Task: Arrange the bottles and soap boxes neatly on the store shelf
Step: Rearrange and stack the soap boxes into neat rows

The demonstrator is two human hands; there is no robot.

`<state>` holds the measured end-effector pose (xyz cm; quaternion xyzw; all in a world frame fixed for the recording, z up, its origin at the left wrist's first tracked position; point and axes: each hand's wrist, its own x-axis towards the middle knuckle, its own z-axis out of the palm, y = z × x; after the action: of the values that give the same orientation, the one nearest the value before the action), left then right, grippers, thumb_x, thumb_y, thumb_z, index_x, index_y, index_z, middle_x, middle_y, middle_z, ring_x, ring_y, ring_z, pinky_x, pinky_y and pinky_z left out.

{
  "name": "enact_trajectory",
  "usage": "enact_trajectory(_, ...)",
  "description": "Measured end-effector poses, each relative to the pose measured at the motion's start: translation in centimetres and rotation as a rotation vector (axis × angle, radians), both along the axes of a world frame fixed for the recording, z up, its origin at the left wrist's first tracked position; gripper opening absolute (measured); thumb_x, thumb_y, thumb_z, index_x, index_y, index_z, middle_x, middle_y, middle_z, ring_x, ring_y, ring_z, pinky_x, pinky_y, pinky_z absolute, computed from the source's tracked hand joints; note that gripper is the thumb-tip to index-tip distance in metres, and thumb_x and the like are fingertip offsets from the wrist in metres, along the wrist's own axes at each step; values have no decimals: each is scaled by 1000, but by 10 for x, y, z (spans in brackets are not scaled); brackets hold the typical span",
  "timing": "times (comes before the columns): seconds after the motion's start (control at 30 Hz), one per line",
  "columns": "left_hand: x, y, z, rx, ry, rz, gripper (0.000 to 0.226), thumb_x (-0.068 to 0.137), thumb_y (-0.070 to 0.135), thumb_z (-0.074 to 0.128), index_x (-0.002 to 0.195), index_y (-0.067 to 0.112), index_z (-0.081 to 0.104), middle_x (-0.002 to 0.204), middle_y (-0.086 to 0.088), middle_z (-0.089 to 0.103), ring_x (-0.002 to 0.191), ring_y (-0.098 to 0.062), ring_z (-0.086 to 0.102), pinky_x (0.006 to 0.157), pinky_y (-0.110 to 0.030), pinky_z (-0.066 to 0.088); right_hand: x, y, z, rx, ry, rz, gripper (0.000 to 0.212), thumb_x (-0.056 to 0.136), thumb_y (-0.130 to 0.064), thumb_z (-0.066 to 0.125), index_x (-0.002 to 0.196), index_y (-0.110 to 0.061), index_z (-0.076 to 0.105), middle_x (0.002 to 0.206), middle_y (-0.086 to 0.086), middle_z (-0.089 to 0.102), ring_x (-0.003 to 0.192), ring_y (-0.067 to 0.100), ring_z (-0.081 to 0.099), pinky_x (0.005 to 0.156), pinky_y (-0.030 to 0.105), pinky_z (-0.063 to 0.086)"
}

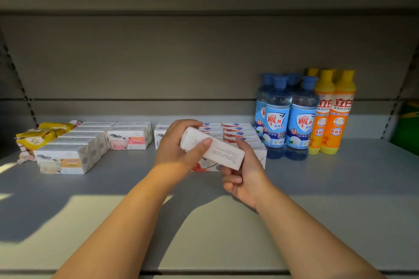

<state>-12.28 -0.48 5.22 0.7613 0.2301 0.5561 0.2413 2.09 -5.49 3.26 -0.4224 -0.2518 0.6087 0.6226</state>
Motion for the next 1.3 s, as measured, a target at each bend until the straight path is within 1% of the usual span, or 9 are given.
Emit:
enact_trajectory(0.13, 8, 13, -2, -431, -249, 185, 34, 72, 61, 44, 73, 28, 56, 78, 13, 61, 74, 4, 57, 67, -8, 41, -6, -3, 2, 244, -258, -78, 41, 85, -54, 46, 97, -18, 62, 49, 0, 55, 30, 8, 31, 36, 18, 36)
enact_trajectory(0.23, 8, 15, 0, -900, -442, -124, 61, 88, 67, 32, 73, 23, 71, 78, -4, 74, 71, -19, 71, 65, -31, 53, -10, -9, -3, 533, -644, -148, 31, 84, -22, 65, 111, -36, 56, 68, -16, 67, 48, 1, 56, 42, 18, 46)
enact_trajectory(0.37, 9, 16, -7, -1061, -331, -226, 81, 88, 73, 21, 57, 20, 74, 66, -6, 71, 52, -22, 67, 43, -26, 48, -18, -12, -9, 674, -756, -229, 39, 68, -30, 69, 102, -44, 56, 79, -24, 69, 67, -4, 63, 53, 13, 47)
enact_trajectory(0.57, 9, 10, -6, -1120, 2, -289, 69, 92, 66, 25, 85, 10, 64, 53, -15, 59, 31, -19, 47, 29, -12, 25, -4, -6, -4, 359, -657, -432, 49, 74, -72, 52, 74, -24, 64, 52, -12, 62, 50, 3, 56, 45, 19, 45)
enact_trajectory(0.73, 8, 9, -4, -1193, 7, -340, 52, 94, 54, 38, 90, 8, 62, 51, -12, 56, 29, -11, 37, 28, -12, 22, 6, 1, 0, 60, -570, -344, 61, 86, -68, 31, 80, -18, 66, 45, -3, 60, 37, 6, 52, 43, 21, 43)
enact_trajectory(0.97, 5, 13, 0, -949, -118, -364, 54, 67, 46, 69, 109, 12, 62, 72, -3, 64, 47, -11, 52, 45, -21, 46, 5, 0, 2, 458, -524, -376, 13, 95, -24, 50, 97, -20, 62, 51, -7, 59, 42, 5, 49, 44, 19, 45)
enact_trajectory(1.07, 1, 20, 0, -875, -272, -401, 63, 59, 47, 71, 113, 16, 58, 93, 0, 69, 74, -9, 66, 71, -24, 51, 2, -3, -4, 629, -550, -273, 34, 84, -9, 65, 109, -31, 56, 87, -9, 71, 68, 8, 65, 60, 23, 53)
enact_trajectory(1.17, 1, 24, 1, -835, -442, -471, 61, 65, 54, 58, 109, 13, 56, 105, -7, 68, 96, -14, 67, 82, -29, 53, -5, -5, -11, 820, -831, -331, 48, 74, -9, 70, 107, -41, 56, 115, -13, 62, 104, 9, 60, 86, 29, 51)
enact_trajectory(1.3, 0, 21, 3, -1040, -398, -555, 83, 78, 75, 31, 105, 7, 69, 110, -15, 69, 100, -25, 68, 80, -38, 54, -9, -1, -11, 1141, -1385, -590, 49, 71, 3, 64, 107, -30, 58, 116, -4, 60, 107, 13, 53, 96, 20, 41)
